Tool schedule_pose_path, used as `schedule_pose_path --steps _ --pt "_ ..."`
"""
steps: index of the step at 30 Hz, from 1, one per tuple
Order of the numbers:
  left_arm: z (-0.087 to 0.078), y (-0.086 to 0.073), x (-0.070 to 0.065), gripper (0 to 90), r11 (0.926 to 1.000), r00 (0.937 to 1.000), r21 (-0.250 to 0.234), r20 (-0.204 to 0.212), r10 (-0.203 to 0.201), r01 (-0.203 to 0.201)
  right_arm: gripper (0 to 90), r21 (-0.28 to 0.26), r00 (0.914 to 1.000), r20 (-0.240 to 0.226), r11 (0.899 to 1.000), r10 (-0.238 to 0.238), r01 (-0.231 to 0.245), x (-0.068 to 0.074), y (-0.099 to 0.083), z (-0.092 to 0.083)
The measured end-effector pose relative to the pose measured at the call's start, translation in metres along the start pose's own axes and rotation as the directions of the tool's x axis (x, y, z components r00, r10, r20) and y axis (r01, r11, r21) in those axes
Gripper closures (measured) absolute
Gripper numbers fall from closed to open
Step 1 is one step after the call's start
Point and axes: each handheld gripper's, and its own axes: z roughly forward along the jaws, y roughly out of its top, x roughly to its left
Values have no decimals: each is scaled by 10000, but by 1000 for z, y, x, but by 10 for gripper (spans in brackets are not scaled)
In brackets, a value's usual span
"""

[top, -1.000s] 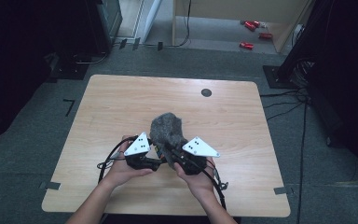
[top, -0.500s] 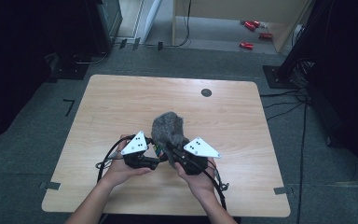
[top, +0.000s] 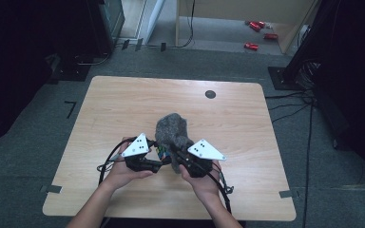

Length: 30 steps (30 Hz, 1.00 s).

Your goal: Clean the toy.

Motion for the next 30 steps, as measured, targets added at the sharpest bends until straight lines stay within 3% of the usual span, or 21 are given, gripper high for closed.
schedule_pose_path --steps 3,5,10,13,18,20,22,25,27,30 --pt "-4 0 3 357 9999 9999 -142 -33 -99 98 764 114 9985 472 9996 272 -277 -15 -3 0" --pt "-6 0 5 357 9997 9999 -195 -30 -132 131 765 151 9981 475 9991 393 -401 -17 -3 -1" --pt "0 -1 0 357 10000 10000 63 -27 43 -43 763 56 9998 -172 9999 -83 84 3 2 -1" --pt "-1 0 0 357 10000 10000 9 3 20 -20 762 13 9994 -145 9995 -313 313 8 3 -1" --pt "-6 1 3 357 9998 10000 -199 -33 -75 75 763 181 9991 309 9994 306 -311 -14 -1 -1" --pt "-6 1 3 357 9995 9999 -277 29 -126 127 763 204 9983 309 9986 488 -494 -17 -1 -3" --pt "-4 0 2 357 9997 9999 -239 23 -110 111 762 113 9992 256 9995 299 -302 -11 1 -4" --pt "-1 0 0 357 9999 10000 -123 34 -53 54 761 37 9996 -255 9999 -115 116 4 4 -4" --pt "-1 -1 1 357 9999 10000 -101 29 -71 71 760 43 9992 -242 9995 -318 319 10 5 -3" --pt "-5 -1 4 357 9998 10000 -200 -31 -79 78 760 90 9998 -157 9998 -151 153 3 4 -2"
